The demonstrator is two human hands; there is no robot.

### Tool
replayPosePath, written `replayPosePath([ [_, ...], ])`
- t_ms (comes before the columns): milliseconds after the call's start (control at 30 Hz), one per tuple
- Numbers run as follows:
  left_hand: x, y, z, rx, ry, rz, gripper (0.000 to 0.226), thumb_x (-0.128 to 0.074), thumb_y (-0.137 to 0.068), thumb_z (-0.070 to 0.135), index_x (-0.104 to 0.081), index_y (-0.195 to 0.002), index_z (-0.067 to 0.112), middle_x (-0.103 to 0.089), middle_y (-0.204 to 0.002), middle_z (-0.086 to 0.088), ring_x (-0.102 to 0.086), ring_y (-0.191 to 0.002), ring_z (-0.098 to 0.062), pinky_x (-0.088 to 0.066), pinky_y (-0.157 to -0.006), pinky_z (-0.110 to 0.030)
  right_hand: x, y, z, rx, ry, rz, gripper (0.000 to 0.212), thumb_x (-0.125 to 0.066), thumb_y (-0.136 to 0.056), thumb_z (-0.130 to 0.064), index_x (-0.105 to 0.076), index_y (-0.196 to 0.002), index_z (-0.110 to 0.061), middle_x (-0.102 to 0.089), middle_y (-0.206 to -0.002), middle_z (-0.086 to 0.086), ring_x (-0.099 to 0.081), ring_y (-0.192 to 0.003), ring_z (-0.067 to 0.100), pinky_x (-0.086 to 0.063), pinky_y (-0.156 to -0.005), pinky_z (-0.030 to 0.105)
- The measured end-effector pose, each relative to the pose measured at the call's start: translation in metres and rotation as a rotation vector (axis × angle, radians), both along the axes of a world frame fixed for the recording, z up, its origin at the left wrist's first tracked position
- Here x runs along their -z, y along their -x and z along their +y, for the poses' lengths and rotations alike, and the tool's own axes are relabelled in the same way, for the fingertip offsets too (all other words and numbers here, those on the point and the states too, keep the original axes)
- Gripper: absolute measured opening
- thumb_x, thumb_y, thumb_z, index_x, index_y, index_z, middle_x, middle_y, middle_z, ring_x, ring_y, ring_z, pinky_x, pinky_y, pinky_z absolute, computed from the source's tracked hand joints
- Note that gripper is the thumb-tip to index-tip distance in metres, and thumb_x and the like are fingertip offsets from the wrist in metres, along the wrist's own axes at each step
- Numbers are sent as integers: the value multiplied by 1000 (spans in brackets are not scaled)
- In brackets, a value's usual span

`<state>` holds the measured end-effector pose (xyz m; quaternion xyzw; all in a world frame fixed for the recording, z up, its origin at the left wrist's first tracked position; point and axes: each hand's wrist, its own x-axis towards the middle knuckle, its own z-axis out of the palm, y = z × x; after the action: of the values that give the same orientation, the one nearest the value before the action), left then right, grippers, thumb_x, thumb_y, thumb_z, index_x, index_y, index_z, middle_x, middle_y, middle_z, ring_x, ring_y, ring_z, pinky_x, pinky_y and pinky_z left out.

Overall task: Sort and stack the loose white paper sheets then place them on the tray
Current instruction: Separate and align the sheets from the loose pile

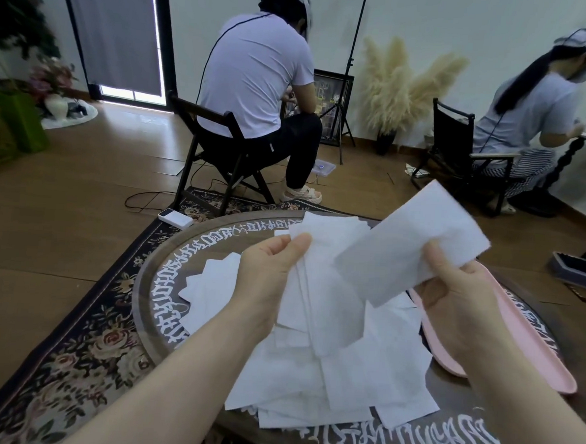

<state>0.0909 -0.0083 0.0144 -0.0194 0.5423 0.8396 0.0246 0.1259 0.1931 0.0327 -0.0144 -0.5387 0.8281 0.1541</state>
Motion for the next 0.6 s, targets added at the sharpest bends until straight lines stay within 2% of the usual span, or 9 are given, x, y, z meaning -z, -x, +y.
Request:
replayPosePath([
  [100,0,0,1,56,22,-8,17,-71,-88,18,-78,-72,15,-77,-90,-7,-69,-88,-23,-52,-92,-38,-6,-4,2,-212,39,38,26,-54,-84,-19,-77,-96,-13,-77,-97,1,-74,-89,12,-59,-72,26],
  [167,0,-3,3,105,56,-7,17,-70,-88,21,-78,-74,16,-76,-88,-7,-68,-84,-23,-51,-88,-38,0,-5,-4,-291,-60,-36,25,-60,-79,-15,-72,-99,-7,-77,-95,7,-75,-83,17,-59,-67,27],
  [300,1,-7,8,156,59,11,22,-67,-91,23,-78,-73,17,-76,-83,-8,-70,-72,-20,-55,-72,-32,16,-3,-16,-242,-349,-119,37,-72,-72,-12,-68,-109,-4,-76,-101,12,-74,-85,24,-59,-67,28],
  [433,-1,-8,8,156,49,17,20,-66,-91,19,-79,-77,16,-77,-86,-7,-72,-74,-18,-56,-64,-27,22,-1,-14,-181,-366,-147,41,-73,-72,-19,-68,-110,-6,-76,-101,10,-73,-88,25,-60,-69,29],
  [600,-2,-9,8,153,47,9,19,-66,-91,17,-80,-78,15,-77,-87,-6,-72,-75,-16,-56,-63,-24,25,-2,-13,-168,-355,-176,36,-71,-76,-23,-69,-109,-8,-76,-102,9,-74,-90,25,-60,-69,27],
])
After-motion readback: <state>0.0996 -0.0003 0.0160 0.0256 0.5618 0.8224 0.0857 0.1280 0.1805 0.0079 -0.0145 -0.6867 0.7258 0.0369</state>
